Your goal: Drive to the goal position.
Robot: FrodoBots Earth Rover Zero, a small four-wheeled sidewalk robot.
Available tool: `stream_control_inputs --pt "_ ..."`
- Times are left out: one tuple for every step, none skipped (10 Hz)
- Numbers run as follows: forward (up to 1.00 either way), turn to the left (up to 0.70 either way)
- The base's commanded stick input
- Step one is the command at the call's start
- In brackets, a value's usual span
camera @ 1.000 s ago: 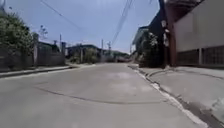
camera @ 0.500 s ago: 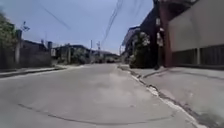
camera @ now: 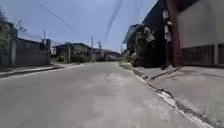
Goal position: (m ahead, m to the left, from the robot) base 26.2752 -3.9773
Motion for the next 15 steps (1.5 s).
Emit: stream_control_inputs --pt "1.0 -0.38" --pt "1.0 -0.28" --pt "1.0 -0.19" --pt "1.0 -0.09" --pt "1.0 0.0" --pt "1.0 0.0" --pt "1.0 0.0" --pt "1.0 0.0" --pt "1.0 0.0" --pt "1.0 0.0" --pt "1.0 0.0" --pt "1.0 0.0" --pt "1.0 0.0" --pt "1.0 0.0" --pt "1.0 0.0"
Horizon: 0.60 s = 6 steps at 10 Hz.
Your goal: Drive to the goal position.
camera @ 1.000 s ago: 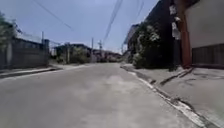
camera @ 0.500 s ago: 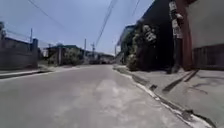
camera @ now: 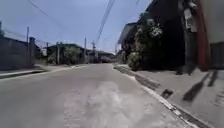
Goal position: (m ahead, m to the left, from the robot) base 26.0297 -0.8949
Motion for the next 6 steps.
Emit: stream_control_inputs --pt "1.0 0.0" --pt "1.0 0.0" --pt "1.0 0.0" --pt "1.0 -0.38" --pt "1.0 -0.4" --pt "1.0 -0.26"
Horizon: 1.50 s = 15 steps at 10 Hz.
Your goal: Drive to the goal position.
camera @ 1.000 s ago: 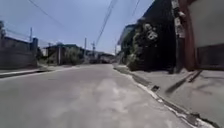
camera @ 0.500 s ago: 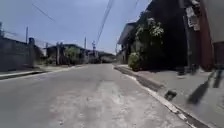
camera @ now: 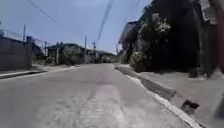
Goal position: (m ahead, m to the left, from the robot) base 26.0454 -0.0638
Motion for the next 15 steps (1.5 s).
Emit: stream_control_inputs --pt "1.0 -0.1" --pt "1.0 0.0" --pt "1.0 0.0" --pt "1.0 0.0" --pt "1.0 0.0" --pt "1.0 0.0" --pt "1.0 0.0" --pt "1.0 0.1" --pt "1.0 0.3" --pt "1.0 0.26" --pt "1.0 0.06" --pt "1.0 -0.01" --pt "1.0 -0.02" --pt "1.0 -0.01" --pt "1.0 0.0"
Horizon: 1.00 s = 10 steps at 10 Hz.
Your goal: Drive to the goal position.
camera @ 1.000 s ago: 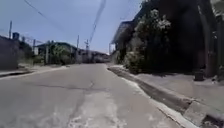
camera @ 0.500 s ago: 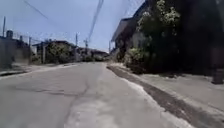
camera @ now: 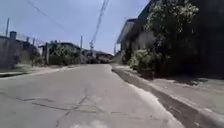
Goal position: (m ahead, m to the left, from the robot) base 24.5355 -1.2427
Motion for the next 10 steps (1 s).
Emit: stream_control_inputs --pt "1.0 0.0" --pt "1.0 0.0" --pt "1.0 0.0" --pt "1.0 0.0" --pt "1.0 0.0" --pt "1.0 0.0" --pt "1.0 0.0" --pt "1.0 0.0" --pt "1.0 0.0" --pt "1.0 0.0"
